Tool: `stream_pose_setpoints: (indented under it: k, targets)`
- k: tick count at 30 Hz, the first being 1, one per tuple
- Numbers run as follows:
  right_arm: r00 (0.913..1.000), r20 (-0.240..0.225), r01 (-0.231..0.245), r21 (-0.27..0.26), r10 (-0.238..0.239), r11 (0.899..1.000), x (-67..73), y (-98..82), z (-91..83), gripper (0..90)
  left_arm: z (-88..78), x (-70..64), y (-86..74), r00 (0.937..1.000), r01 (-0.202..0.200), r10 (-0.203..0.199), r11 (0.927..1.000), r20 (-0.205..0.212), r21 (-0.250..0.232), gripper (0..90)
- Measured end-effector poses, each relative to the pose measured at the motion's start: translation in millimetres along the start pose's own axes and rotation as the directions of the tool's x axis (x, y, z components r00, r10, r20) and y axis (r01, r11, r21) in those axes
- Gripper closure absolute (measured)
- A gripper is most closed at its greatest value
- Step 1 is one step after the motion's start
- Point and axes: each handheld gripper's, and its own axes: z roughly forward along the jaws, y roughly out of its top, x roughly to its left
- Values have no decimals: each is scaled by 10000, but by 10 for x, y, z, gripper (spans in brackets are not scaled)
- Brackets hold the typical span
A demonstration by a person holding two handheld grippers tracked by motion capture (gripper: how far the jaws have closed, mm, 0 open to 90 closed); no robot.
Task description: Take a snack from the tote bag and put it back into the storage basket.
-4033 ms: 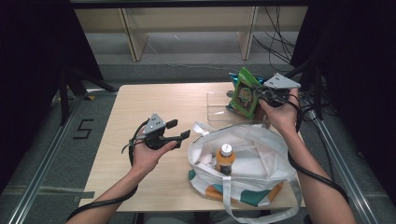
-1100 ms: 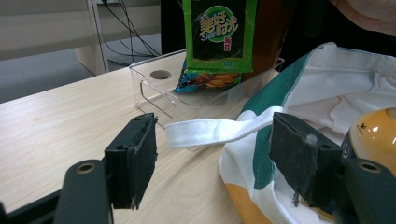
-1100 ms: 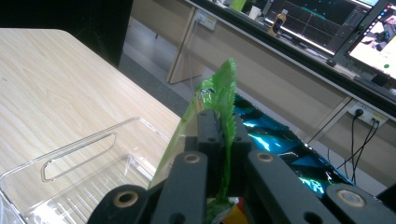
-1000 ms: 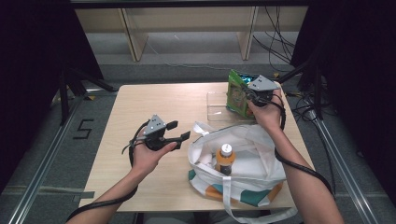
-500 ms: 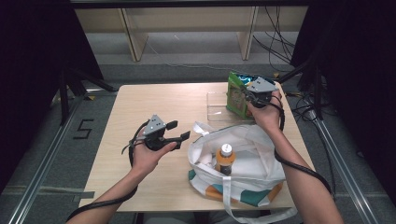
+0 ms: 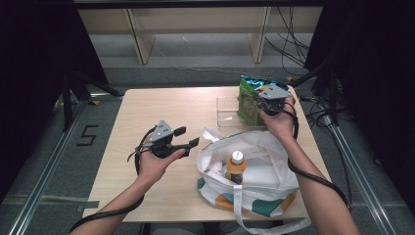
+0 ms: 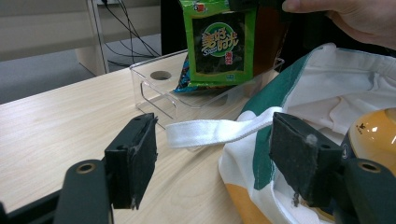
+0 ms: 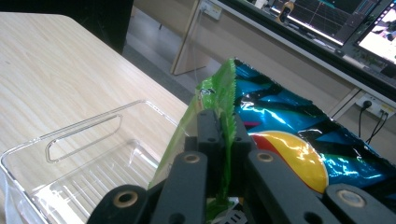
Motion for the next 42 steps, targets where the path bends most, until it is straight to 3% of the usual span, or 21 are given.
stream_pose_setpoints:
  k: [5,7,14,16,21,25,42]
  targets:
    - [9995,-157,-263,222,267,9994,15,-7,-41,885,1,2,-2,10000,15,-15,10000,0,3,316]
    - [9999,-82,-64,114,65,9999,-6,-7,-44,884,5,1,-5,10000,40,-40,10000,-3,2,316]
    - [9998,-151,-150,204,153,9997,-15,-8,-62,884,1,1,-1,10000,-1,1,10000,-5,1,316]
    - [9988,-338,-350,335,362,9988,-5,-10,-73,884,0,1,-1,10000,13,-13,10000,-7,-2,316]
    - [9993,-215,-299,236,304,9993,-12,-19,-91,883,1,2,-1,10000,2,-2,10000,-8,9,316]
    - [9979,-359,-530,399,545,9978,-11,-24,-118,883,2,1,-1,10000,2,-2,10000,-8,10,316]
    - [9960,-484,-740,356,757,9966,-36,-53,-183,883,3,2,-1,10000,-3,3,10000,-16,9,316]
